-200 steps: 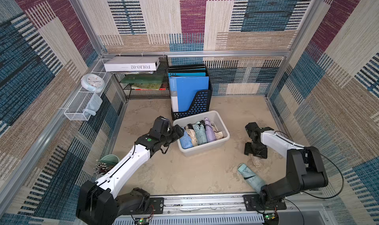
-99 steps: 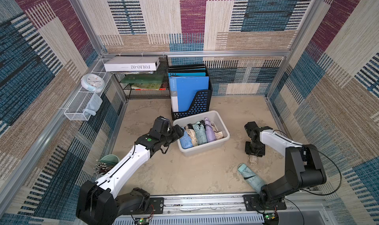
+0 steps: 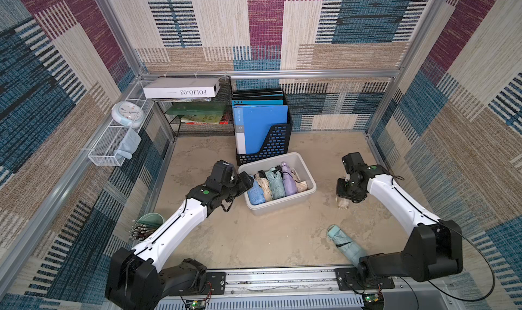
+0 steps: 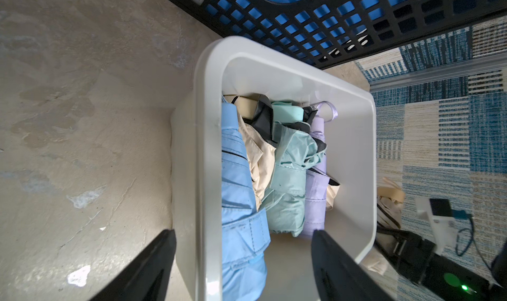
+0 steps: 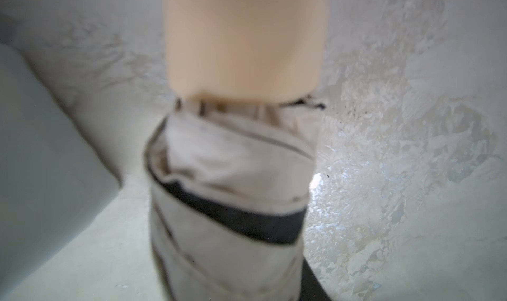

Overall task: Put the umbrella into the storage box
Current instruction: Place the umbrella in the storage box.

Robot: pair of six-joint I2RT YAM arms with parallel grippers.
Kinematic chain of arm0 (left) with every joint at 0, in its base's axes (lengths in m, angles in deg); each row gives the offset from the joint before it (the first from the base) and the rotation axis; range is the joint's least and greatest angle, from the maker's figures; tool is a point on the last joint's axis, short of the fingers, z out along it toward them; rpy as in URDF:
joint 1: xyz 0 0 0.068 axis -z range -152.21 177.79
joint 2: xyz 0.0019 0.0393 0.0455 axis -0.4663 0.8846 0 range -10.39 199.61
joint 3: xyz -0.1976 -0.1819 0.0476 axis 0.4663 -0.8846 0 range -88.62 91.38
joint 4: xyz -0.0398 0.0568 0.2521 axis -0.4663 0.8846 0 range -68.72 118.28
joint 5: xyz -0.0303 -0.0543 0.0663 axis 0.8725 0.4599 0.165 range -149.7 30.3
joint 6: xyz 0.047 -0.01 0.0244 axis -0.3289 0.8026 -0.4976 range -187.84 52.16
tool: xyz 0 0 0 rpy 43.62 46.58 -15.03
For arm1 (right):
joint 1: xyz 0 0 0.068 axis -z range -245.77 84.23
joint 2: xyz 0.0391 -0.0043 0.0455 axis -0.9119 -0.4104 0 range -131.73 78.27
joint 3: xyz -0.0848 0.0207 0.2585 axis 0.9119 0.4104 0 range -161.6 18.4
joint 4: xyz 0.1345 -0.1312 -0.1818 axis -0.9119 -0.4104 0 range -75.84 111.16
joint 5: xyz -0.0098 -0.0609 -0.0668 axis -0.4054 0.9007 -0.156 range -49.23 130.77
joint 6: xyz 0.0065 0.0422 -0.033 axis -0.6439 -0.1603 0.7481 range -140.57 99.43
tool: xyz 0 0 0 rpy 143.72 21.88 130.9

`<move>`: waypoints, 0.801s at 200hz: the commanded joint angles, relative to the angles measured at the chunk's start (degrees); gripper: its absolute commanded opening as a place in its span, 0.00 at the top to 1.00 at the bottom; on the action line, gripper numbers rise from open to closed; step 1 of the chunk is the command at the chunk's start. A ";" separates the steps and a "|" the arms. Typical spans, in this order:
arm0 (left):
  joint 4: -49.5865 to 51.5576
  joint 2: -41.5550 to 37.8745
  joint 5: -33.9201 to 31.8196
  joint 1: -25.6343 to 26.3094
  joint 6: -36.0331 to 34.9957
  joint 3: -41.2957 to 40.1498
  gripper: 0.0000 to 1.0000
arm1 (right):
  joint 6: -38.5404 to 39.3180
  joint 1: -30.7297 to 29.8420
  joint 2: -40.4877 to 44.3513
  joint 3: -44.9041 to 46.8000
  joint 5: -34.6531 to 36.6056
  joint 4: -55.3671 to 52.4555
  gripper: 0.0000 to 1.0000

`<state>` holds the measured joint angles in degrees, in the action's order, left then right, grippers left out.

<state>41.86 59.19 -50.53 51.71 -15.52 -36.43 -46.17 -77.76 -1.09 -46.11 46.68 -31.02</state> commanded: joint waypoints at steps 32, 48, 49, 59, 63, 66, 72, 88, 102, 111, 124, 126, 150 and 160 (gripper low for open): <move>-0.12 -0.02 0.76 -0.03 1.16 -0.39 0.21 | 3.10 -6.05 -1.35 -17.81 -2.86 -8.32 0.76; 0.06 0.27 0.76 -0.03 1.52 -0.44 0.22 | 4.22 -9.25 -3.78 -23.73 -4.82 -9.63 0.76; 0.02 0.28 0.76 -0.02 1.54 -0.47 0.22 | 4.28 -9.44 -3.92 -24.04 -4.93 -9.66 0.76; 0.15 0.45 0.85 -0.02 1.74 -0.44 0.24 | 4.95 -11.74 -6.01 -26.92 -5.74 -10.59 0.76; 0.21 0.50 0.92 -0.09 1.83 -0.42 0.24 | 5.23 -12.62 -6.97 -28.26 -5.95 -10.94 0.76; 0.22 0.59 0.94 -0.07 1.84 -0.42 0.25 | 5.36 -13.31 -7.70 -29.09 -6.06 -11.28 0.76; 0.41 0.71 0.89 -0.02 1.92 -0.33 0.25 | 5.54 -14.57 -9.16 -30.79 -6.25 -11.96 0.76; 1.07 0.91 0.72 -0.04 2.01 -0.12 0.28 | 6.10 -17.49 -13.00 -34.67 -6.61 -13.15 0.76; 1.44 1.08 0.67 -0.06 2.13 -0.21 0.31 | 6.67 -19.35 -16.09 -37.09 -6.37 -13.34 0.76; 1.26 1.14 0.67 -0.10 2.27 -0.22 0.32 | 6.87 -20.14 -17.90 -38.23 -5.99 -13.51 0.76; 1.36 1.13 0.60 -0.15 2.40 -0.16 0.33 | 6.97 -21.06 -20.37 -39.36 -4.97 -14.01 0.76; 1.38 1.14 0.59 -0.18 2.36 -0.11 0.34 | 6.97 -21.15 -20.70 -39.55 -4.82 -14.13 0.76; 1.28 1.13 0.50 -0.10 2.40 0.02 0.34 | 7.40 -22.24 -24.19 -40.34 -2.51 -13.83 0.77; 1.30 1.32 0.50 -0.12 2.43 0.11 0.34 | 7.41 -22.34 -25.44 -40.27 -2.02 -13.34 0.77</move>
<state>42.69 60.17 -49.62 51.67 -13.12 -36.67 -39.49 -99.59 -24.65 -85.78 42.11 -44.16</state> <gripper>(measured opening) 0.661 0.338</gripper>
